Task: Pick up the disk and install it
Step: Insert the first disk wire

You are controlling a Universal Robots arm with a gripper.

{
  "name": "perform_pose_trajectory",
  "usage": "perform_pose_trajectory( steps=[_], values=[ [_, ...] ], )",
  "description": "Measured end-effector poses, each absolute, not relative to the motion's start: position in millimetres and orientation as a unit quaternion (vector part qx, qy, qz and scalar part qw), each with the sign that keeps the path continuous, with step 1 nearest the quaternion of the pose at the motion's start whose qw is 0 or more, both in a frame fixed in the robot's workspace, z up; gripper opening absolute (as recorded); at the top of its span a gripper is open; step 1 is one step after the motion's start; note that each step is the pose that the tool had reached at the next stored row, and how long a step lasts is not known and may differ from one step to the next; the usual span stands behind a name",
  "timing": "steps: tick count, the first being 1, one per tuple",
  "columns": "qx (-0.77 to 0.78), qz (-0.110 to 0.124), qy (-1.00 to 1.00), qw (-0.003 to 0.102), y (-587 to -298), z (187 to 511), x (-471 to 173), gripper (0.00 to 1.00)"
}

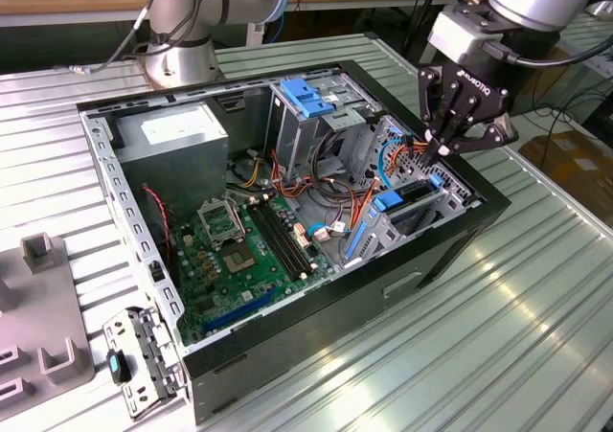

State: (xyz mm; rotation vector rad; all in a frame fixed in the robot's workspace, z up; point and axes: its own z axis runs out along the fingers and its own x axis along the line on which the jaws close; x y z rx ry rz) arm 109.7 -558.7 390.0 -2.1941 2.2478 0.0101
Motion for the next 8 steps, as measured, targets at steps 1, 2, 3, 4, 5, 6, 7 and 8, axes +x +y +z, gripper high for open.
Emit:
perform_pose_trajectory(
  steps=[1, 2, 3, 4, 5, 6, 7, 8],
  values=[
    [-0.700, 0.003, 0.714, 0.000, -558.7, 389.9, 112.9, 0.12],
    [-0.702, 0.003, 0.713, 0.000, -558.7, 389.9, 115.1, 0.12],
    [-0.705, 0.004, 0.710, 0.000, -558.7, 390.0, 118.2, 0.12],
    [-0.708, 0.004, 0.707, 0.000, -558.7, 389.9, 120.1, 0.12],
    [-0.712, 0.004, 0.702, 0.000, -558.7, 389.9, 122.1, 0.12],
    [-0.716, 0.004, 0.698, 0.000, -558.7, 389.9, 123.5, 0.12],
    [-0.719, 0.004, 0.695, 0.000, -558.7, 389.9, 124.9, 0.12],
    [-0.723, 0.004, 0.691, 0.000, -558.7, 389.9, 126.8, 0.12]
  ],
)
